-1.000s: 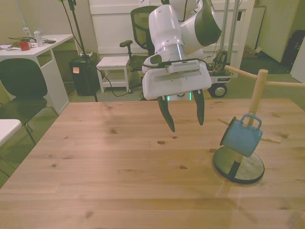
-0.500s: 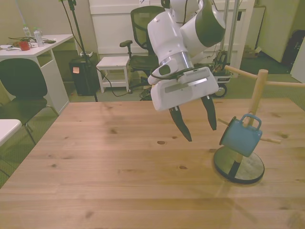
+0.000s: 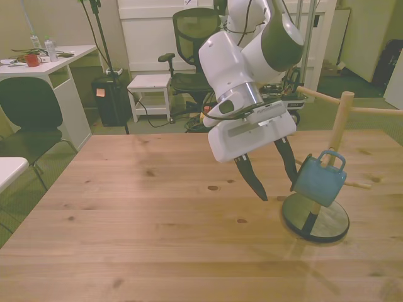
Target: Unload the mug
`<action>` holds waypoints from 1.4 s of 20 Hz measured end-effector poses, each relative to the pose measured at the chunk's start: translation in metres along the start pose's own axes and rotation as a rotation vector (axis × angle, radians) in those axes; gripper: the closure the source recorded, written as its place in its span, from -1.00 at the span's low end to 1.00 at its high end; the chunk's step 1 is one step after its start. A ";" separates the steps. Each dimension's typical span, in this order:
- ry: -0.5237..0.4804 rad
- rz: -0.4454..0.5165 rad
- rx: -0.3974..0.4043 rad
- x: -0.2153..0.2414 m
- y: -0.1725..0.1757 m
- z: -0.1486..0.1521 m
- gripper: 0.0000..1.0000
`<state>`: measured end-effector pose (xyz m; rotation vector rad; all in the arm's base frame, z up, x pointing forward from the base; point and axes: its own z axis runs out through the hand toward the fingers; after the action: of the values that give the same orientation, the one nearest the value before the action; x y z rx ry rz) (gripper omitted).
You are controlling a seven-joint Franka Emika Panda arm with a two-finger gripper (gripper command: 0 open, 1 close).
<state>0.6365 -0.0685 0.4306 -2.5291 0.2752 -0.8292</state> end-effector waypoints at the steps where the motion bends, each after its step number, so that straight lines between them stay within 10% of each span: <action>1: 0.000 -0.007 0.005 -0.001 -0.001 0.003 -1.00; 8: 0.022 -0.039 0.036 0.003 -0.009 0.013 -1.00; 9: 0.023 -0.040 0.039 0.004 -0.009 0.014 1.00; 28: -0.001 -0.065 0.113 0.016 -0.022 0.029 1.00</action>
<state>0.6678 -0.0439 0.4286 -2.4437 0.1421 -0.8432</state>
